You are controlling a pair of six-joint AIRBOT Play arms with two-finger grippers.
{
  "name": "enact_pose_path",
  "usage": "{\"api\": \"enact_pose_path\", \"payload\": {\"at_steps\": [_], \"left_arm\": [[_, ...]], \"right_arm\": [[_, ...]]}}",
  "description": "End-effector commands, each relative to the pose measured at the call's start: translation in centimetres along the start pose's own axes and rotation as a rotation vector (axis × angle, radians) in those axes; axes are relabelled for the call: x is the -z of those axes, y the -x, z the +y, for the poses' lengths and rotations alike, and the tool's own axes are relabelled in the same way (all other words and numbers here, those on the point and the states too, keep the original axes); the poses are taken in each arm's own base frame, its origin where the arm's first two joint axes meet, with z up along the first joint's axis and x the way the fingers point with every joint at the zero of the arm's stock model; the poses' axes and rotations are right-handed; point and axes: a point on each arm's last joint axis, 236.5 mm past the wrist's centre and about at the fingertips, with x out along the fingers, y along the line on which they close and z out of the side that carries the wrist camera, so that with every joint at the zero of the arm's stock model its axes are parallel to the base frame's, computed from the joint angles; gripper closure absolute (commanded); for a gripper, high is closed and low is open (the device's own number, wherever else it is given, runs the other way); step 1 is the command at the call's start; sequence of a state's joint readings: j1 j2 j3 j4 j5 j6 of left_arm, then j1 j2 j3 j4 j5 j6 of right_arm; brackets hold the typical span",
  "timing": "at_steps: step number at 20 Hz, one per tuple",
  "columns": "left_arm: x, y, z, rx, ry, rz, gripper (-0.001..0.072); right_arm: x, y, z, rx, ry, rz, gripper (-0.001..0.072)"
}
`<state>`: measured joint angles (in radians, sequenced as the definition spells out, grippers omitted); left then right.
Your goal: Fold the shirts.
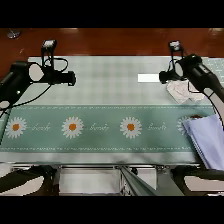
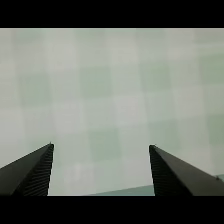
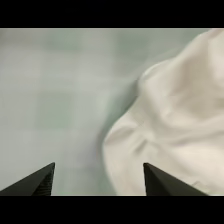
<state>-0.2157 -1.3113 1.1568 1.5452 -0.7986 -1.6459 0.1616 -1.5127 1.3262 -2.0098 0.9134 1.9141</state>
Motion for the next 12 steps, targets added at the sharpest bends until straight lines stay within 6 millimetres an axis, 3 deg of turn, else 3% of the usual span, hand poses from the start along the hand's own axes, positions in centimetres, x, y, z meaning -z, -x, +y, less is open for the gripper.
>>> {"api": "enact_pose_path", "payload": {"at_steps": [1,2,4,7,9,10,12], "left_arm": [[-2.1,0.2,1.7,-0.065,-0.091,-0.078,0.0004],[-2.4,0.2,2.1,-0.072,-0.087,-0.088,0.0003],[-2.5,0.1,2.7,-0.08,-0.076,-0.094,0.0003],[-1.8,-0.1,2.8,-0.082,-0.074,-0.062,0.0004],[-1.1,-0.2,2.9,-0.084,-0.072,-0.03,0.0003],[-0.5,-0.2,3.0,-0.086,-0.073,-0.008,0.0003],[0.9,0.2,4.1,-0.107,-0.091,0.066,0.0003]], "right_arm": [[-3.4,-1.0,-8.4,0.128,-0.165,-0.128,0.0084],[-2.4,-2.2,-10.5,0.147,-0.221,-0.088,0.0084],[0.9,-5.0,-12.7,0.137,-0.33,0.03,0.0084],[5.9,-8.9,-12.4,0.055,-0.446,0.206,0.0085],[8.2,-10.4,-11.0,-0.015,-0.493,0.295,0.0093],[8.9,-10.6,-10.2,-0.054,-0.506,0.326,0.0177],[8.1,-9.8,-9.5,-0.107,-0.478,0.339,0.0679]]}}
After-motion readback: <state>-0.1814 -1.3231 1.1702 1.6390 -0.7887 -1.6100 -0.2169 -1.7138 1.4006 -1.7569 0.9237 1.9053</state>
